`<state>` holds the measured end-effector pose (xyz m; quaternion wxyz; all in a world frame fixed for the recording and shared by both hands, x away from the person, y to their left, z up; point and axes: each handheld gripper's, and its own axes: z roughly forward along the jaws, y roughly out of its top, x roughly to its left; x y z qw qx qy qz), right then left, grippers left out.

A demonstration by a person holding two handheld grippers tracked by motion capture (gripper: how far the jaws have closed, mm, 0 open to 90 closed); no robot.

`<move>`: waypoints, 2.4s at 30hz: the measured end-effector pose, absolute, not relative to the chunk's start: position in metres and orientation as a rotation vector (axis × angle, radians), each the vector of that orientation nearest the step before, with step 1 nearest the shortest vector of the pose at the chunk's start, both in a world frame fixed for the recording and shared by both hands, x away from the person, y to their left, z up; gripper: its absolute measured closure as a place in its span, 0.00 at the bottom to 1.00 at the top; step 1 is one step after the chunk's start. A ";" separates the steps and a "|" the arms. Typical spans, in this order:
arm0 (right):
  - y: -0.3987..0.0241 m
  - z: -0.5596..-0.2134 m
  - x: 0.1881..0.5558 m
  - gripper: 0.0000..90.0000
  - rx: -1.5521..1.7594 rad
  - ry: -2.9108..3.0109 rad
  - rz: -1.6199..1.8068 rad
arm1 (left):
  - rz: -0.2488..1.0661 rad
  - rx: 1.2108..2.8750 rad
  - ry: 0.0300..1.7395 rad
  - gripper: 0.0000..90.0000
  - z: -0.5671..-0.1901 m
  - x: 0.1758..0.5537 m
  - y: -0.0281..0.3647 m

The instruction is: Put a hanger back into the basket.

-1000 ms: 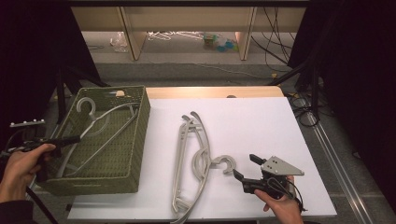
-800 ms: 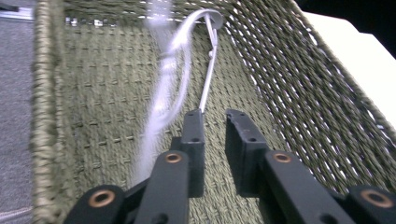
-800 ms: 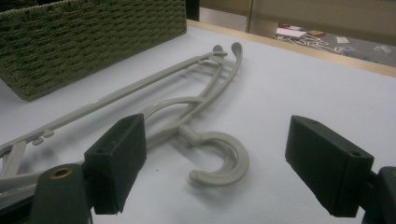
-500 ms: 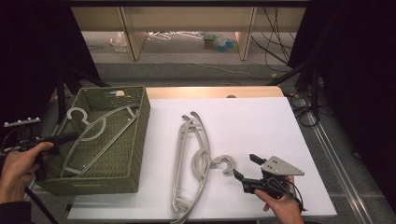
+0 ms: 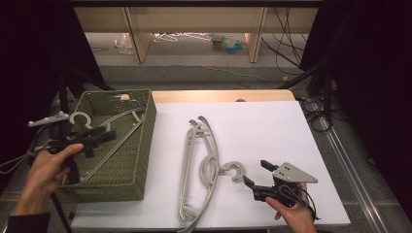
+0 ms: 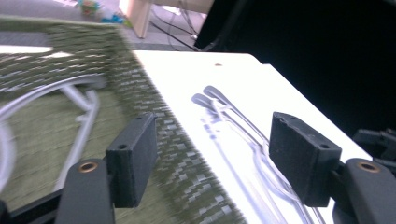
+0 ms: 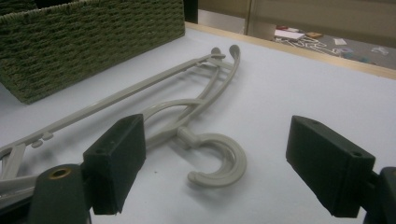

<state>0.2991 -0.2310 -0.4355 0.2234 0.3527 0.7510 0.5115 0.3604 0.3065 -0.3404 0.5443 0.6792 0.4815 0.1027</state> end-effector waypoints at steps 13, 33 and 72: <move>-0.233 -0.434 0.299 0.23 0.975 2.081 1.405 | 0.186 1.658 0.968 0.30 -0.354 0.341 0.210; -0.237 -0.435 0.299 0.21 0.985 2.068 1.415 | 0.165 1.667 0.854 0.21 -0.408 0.297 0.171; -0.225 -0.433 0.302 0.21 0.927 2.096 1.410 | 0.072 2.153 0.809 0.43 -0.446 0.303 0.065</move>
